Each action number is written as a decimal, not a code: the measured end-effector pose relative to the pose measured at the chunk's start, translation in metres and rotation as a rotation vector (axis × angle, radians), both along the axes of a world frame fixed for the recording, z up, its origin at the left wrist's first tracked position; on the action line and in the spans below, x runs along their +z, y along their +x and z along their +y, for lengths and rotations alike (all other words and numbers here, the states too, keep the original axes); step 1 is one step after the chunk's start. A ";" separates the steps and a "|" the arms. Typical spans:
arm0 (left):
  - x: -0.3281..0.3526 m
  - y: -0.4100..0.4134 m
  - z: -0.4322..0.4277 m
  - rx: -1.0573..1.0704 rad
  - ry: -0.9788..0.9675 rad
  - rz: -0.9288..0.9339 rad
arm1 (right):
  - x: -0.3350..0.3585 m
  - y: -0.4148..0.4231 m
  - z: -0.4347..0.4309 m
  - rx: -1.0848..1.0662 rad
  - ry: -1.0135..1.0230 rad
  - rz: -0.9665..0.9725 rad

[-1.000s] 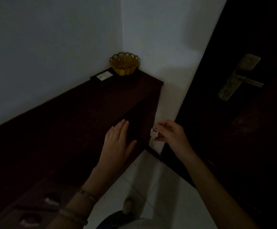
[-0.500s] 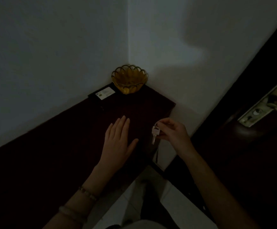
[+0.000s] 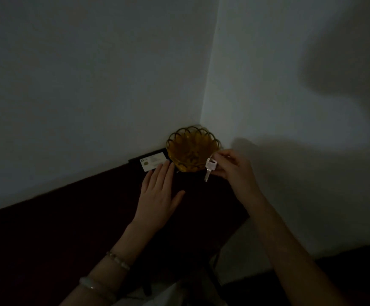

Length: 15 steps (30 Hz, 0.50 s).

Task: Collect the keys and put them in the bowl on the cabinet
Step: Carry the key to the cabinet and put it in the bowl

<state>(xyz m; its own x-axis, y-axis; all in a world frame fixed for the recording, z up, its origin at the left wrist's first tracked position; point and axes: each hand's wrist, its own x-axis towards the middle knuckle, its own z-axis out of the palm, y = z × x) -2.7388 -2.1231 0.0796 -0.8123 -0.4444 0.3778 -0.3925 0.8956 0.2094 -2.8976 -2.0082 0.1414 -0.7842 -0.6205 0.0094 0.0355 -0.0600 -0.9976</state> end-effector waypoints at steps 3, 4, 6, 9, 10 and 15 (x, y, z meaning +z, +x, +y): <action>-0.002 -0.025 -0.011 0.004 -0.006 -0.043 | -0.001 -0.033 -0.022 0.016 -0.017 -0.054; -0.003 -0.032 -0.014 -0.004 -0.008 -0.059 | -0.003 -0.041 -0.027 0.022 -0.011 -0.061; -0.006 -0.044 -0.022 -0.044 -0.027 -0.090 | -0.009 -0.056 -0.037 0.025 0.020 -0.050; -0.010 -0.057 -0.033 -0.146 -0.085 -0.091 | -0.015 -0.070 -0.052 0.029 0.029 -0.048; -0.012 -0.059 -0.037 -0.184 -0.103 -0.070 | -0.017 -0.073 -0.057 0.039 0.028 -0.050; -0.018 -0.067 -0.056 -0.294 -0.119 0.073 | -0.027 -0.080 -0.073 0.048 0.051 -0.082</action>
